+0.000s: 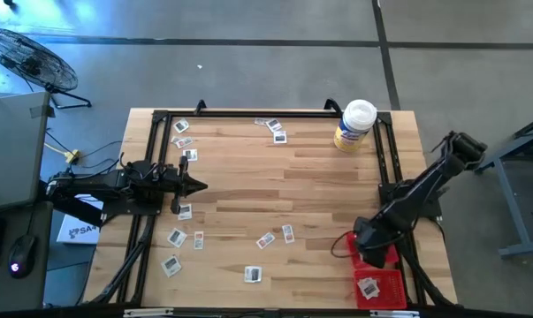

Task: Pick & Place First Aid Supplies
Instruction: Put the white ointment pack into the top red bin

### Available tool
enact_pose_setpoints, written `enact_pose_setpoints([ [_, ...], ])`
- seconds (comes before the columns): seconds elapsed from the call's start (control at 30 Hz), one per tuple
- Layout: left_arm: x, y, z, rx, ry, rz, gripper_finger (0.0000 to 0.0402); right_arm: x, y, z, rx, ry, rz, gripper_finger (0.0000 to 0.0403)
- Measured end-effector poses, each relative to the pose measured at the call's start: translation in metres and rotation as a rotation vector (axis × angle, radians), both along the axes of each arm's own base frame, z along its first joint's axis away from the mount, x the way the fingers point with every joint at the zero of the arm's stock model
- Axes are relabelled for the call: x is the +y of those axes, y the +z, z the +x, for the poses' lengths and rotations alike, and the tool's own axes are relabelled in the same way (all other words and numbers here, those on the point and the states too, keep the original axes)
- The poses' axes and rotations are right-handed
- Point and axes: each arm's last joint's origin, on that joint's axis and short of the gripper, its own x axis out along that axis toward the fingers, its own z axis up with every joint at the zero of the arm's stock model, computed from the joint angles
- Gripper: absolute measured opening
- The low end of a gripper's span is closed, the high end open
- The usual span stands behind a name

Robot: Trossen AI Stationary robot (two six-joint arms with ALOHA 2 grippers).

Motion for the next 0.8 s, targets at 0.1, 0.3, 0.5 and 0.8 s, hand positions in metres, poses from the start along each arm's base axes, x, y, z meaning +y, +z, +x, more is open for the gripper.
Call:
enact_pose_setpoints([
  [0.1,0.000,0.000,0.000,0.000,0.000,0.000,0.0001,-0.002,0.016,0.014,-0.056,-0.001,0.047,0.0078],
  [0.3,0.000,0.000,0.000,0.000,0.001,0.000,0.0001,-0.010,0.061,0.056,-0.522,0.086,-0.113,0.0077],
  [0.5,0.000,0.000,0.000,0.000,0.000,0.000,0.0001,-0.018,0.098,0.086,-0.972,0.219,-0.545,0.0074],
  [0.8,0.000,0.000,0.000,0.000,0.000,0.000,0.0001,-0.038,0.100,0.109,-1.128,0.189,-0.938,0.0074],
])
